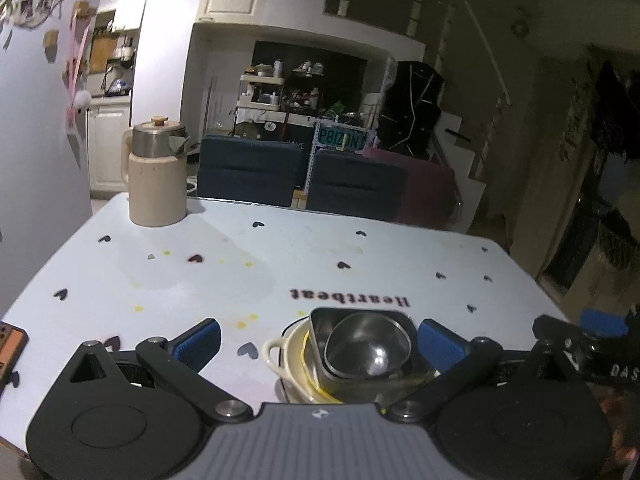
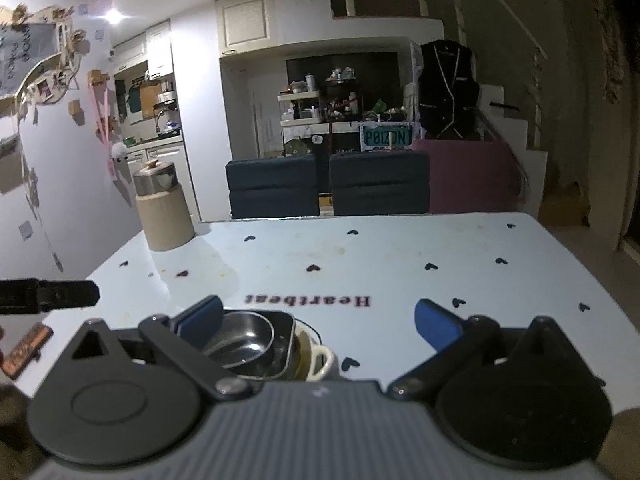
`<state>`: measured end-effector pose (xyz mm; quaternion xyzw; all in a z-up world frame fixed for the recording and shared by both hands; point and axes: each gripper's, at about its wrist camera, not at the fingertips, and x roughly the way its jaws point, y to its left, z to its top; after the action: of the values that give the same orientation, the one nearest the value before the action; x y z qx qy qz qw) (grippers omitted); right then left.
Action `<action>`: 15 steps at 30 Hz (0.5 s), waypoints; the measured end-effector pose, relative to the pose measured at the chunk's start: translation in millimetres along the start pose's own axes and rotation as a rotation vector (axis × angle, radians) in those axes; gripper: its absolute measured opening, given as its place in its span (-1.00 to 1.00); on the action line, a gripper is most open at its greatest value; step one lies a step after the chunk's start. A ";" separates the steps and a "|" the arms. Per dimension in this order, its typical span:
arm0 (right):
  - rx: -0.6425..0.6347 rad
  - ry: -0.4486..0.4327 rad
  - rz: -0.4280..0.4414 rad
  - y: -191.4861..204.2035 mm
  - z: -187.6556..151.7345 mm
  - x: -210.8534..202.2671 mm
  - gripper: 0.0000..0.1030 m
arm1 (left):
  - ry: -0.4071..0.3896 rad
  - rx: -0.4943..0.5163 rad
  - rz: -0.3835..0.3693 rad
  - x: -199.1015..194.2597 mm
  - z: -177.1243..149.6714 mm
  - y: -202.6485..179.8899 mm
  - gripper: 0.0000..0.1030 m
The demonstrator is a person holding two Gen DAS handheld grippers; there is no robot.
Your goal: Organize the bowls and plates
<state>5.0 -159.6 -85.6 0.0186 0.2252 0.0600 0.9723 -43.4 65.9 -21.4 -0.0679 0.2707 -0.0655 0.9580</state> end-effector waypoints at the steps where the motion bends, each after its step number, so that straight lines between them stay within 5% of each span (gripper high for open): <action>1: -0.011 0.000 -0.012 0.8 -3.1 -1.7 0.99 | -0.005 0.009 0.011 -0.6 -2.6 -0.3 1.00; 15: -0.048 0.024 -0.074 3.2 -36.1 -5.8 0.99 | 0.056 0.142 0.118 -3.5 -40.4 -13.1 1.00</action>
<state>-16.4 -156.8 -115.2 -0.0138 0.2360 0.0296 0.9712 -68.9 49.8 -51.6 0.0183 0.2957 -0.0300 0.9546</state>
